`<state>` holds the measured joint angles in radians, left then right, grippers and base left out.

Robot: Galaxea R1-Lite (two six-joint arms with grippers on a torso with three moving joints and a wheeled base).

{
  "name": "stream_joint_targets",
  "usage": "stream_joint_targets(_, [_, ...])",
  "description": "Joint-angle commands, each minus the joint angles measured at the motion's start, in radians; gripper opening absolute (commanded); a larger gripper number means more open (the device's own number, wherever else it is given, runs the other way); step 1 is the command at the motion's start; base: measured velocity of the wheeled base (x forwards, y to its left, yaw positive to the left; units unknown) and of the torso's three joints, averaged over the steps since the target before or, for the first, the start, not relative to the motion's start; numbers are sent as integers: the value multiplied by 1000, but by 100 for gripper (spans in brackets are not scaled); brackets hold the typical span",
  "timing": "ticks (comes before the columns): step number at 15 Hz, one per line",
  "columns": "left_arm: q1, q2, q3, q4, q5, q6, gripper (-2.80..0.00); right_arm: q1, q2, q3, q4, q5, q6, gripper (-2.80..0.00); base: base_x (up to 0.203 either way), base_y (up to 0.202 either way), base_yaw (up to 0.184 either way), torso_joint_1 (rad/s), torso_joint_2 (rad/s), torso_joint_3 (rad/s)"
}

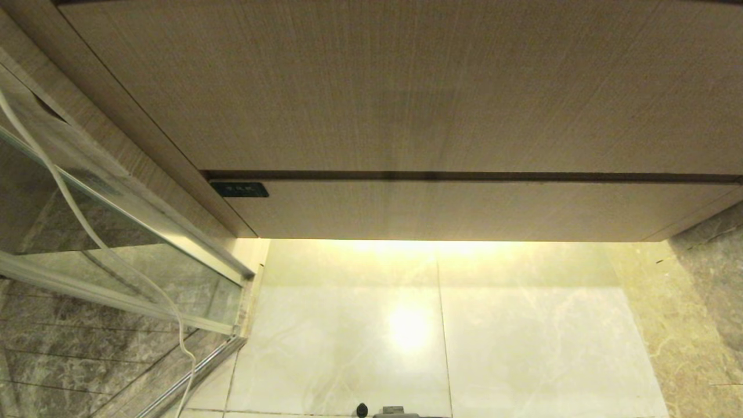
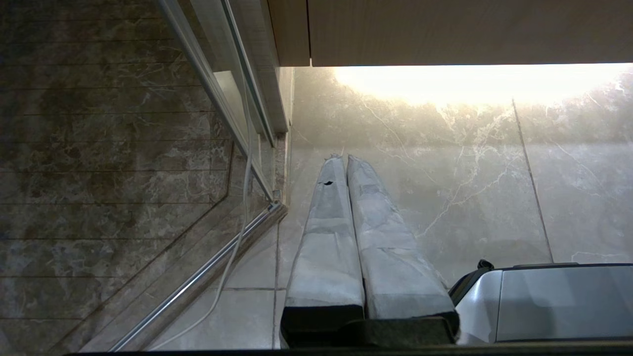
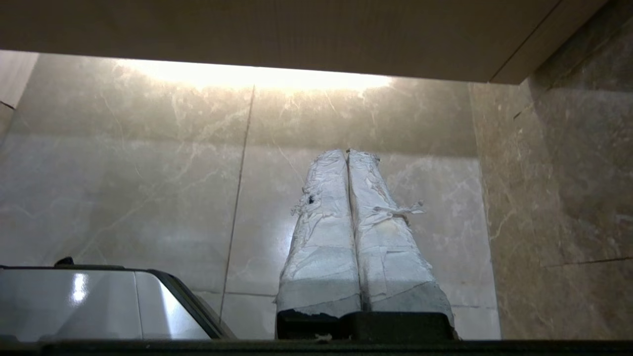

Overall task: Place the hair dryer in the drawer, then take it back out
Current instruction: Pull open the drawer

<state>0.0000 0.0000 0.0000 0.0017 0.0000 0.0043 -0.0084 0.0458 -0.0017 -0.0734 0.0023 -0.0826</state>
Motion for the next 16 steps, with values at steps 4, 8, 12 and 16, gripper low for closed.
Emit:
stream_joint_targets(4, [0, 0, 1, 0, 0, 0, -280, 2, -47, 3, 6, 2, 34, -280, 0, 0, 0, 0, 0, 0])
stream_joint_targets(8, [0, 0, 1, 0, 0, 0, -280, 5, -46, -23, 148, -2, 93, -280, 0, 0, 0, 0, 0, 0])
stream_joint_targets(12, [0, 0, 0, 0, 0, 0, -280, 5, -47, -12, 110, -4, 96, -280, 0, 0, 0, 0, 0, 0])
stream_joint_targets(16, [0, 0, 2, 0, 0, 0, -280, 5, -49, 2, 64, -8, 118, -280, 0, 0, 0, 0, 0, 0])
